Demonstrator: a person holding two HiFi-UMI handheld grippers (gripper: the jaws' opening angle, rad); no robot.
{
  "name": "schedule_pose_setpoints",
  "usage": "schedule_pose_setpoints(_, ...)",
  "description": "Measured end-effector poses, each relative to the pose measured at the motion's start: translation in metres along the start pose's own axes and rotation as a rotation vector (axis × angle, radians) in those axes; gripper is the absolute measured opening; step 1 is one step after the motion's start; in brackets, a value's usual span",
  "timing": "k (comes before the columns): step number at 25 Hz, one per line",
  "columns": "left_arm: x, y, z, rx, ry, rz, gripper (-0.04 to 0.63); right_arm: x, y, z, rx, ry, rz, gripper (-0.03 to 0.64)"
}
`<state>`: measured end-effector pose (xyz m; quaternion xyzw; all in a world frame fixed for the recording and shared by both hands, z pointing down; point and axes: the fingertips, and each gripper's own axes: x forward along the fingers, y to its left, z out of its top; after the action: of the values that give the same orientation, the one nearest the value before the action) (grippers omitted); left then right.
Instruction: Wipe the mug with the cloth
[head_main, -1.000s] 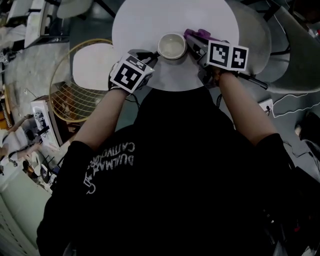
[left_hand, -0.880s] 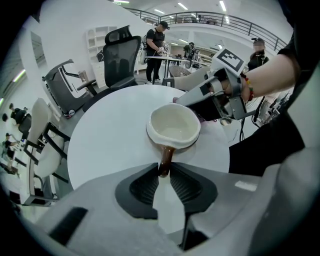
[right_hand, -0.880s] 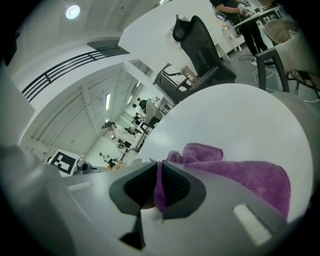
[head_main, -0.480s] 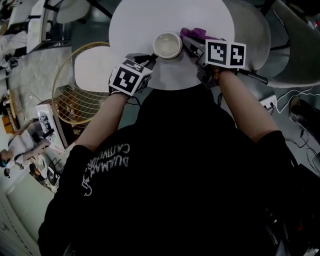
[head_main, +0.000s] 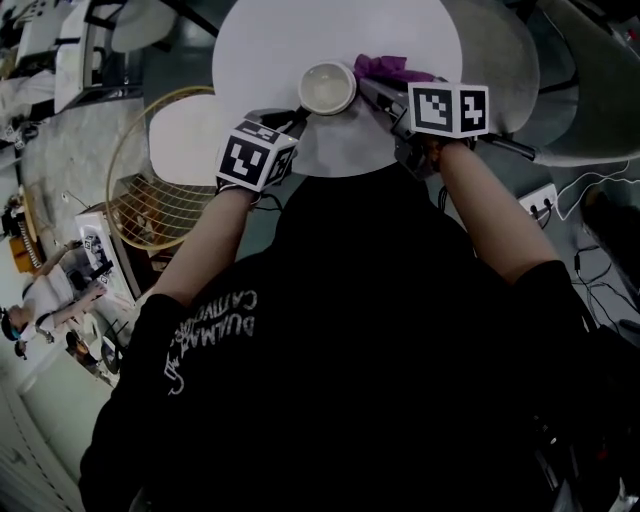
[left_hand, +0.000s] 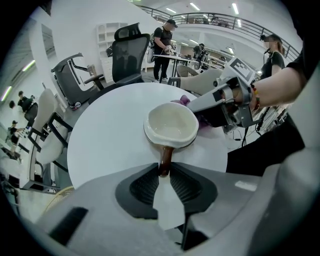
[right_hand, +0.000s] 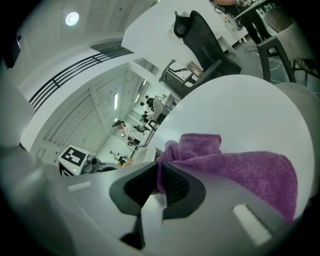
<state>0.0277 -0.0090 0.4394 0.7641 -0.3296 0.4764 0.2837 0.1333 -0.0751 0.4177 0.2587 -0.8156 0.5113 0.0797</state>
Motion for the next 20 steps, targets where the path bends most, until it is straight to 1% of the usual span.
schedule_pose_setpoints(5, -0.001, 0.002, 0.002, -0.012, -0.007, -0.001, 0.071, 0.002, 0.003, -0.002, 0.006, 0.016, 0.026, 0.023)
schedule_pose_setpoints(8, 0.001, -0.003, -0.002, -0.006, -0.006, 0.004, 0.069, -0.002, 0.003, -0.013, 0.011, 0.036, 0.040, 0.020)
schedule_pose_setpoints(12, 0.002, -0.006, -0.002, -0.009, -0.004, 0.010, 0.069, -0.007, 0.005, -0.023, -0.016, 0.065, 0.053, 0.017)
schedule_pose_setpoints(20, 0.006, -0.016, -0.003, -0.003, -0.001, 0.009, 0.065, -0.011, 0.005, -0.038, -0.033, 0.107, 0.079, 0.014)
